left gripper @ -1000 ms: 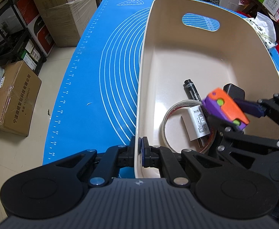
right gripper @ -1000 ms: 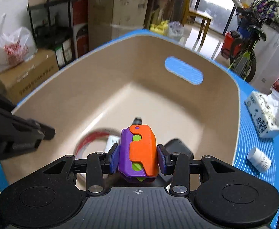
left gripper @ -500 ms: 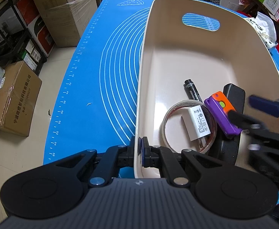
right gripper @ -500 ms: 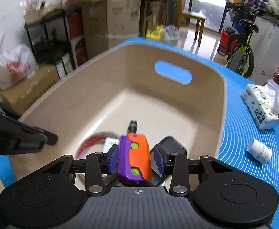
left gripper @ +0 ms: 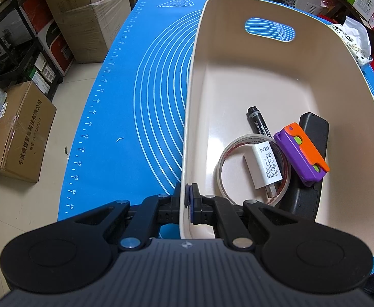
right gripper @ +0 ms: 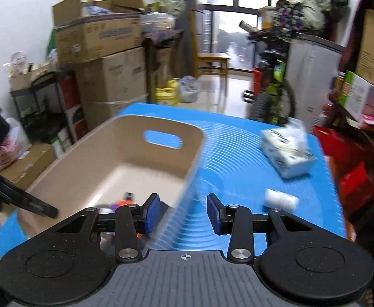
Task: Organize rigid objects
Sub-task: 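Move the right tool to the silver key and close on it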
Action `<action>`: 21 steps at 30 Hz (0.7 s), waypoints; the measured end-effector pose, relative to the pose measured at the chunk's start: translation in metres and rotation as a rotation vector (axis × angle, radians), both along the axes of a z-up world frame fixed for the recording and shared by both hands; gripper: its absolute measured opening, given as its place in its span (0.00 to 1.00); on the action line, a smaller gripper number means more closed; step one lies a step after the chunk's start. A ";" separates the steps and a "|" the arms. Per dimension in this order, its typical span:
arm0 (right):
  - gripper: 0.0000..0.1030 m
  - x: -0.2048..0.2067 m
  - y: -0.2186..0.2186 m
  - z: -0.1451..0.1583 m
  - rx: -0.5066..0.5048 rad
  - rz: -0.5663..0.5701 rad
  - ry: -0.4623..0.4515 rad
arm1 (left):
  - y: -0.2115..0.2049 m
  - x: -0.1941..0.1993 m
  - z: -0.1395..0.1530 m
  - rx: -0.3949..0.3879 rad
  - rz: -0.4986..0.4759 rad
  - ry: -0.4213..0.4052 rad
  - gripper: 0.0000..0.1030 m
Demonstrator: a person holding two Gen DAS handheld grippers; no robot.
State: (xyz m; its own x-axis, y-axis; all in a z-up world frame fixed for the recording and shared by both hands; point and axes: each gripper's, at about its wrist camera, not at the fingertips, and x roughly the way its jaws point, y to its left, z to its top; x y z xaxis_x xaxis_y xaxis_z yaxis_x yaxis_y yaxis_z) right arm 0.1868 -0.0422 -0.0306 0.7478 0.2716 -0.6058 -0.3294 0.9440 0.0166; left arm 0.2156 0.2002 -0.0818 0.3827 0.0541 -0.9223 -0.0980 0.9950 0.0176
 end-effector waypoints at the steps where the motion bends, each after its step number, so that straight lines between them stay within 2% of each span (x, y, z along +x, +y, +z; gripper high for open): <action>1: 0.49 0.000 -0.006 -0.004 -0.003 -0.025 0.009 | 0.000 0.000 0.000 0.000 0.000 0.000 0.06; 8: 0.49 -0.008 -0.047 -0.050 -0.003 -0.181 0.088 | 0.000 -0.001 0.000 0.003 -0.001 -0.001 0.06; 14: 0.49 -0.011 -0.062 -0.091 0.030 -0.263 0.177 | 0.001 -0.001 0.000 0.004 0.000 -0.001 0.06; 21: 0.49 -0.014 -0.072 -0.123 0.084 -0.336 0.248 | 0.001 -0.001 0.000 0.003 -0.001 -0.002 0.06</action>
